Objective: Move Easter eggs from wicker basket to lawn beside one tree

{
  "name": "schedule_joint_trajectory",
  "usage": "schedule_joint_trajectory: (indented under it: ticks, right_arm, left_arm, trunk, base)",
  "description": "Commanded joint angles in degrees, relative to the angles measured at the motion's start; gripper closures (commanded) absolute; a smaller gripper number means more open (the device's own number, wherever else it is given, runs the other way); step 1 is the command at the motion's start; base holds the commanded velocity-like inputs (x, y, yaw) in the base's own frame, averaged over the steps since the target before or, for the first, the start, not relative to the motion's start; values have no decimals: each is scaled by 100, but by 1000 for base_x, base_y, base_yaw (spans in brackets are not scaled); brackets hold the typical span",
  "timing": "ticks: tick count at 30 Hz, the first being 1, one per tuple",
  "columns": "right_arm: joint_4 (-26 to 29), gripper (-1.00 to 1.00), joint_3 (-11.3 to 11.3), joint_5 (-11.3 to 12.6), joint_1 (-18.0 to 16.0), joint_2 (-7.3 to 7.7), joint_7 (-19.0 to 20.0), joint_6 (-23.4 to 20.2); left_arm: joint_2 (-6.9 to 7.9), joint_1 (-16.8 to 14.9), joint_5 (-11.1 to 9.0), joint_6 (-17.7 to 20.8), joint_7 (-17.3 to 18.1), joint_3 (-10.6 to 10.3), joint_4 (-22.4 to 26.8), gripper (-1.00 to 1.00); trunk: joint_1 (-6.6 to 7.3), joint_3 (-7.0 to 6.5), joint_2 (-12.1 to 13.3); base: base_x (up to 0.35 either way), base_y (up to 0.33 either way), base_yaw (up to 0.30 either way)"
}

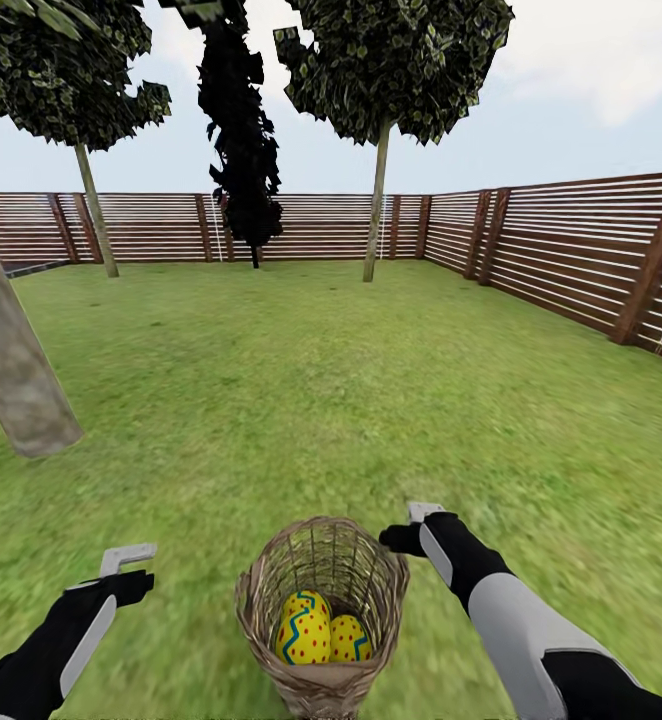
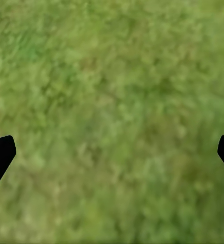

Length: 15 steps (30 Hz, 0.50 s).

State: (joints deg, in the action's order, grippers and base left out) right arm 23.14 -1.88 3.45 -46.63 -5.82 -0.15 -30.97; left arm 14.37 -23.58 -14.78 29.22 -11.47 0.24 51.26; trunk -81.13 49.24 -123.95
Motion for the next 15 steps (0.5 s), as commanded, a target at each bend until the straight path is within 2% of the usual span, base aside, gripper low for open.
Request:
schedule_joint_trajectory:
  ticks: [1,15]
  right_arm:
    - [11,-100,-20,33,-6,-1,-2,-28]
    - [-24,-100,-32,19,-88,13,-72,-76]
  left_arm:
    - [3,1,-59,23,-42,-6,11,-100]
    - [5,46,-63,31,-40,-3,24,-100]
  trunk:
    - [-22,24,-44]
    - [-329,276,-606]
  base:
    - [0,0,0]
    - [0,0,0]
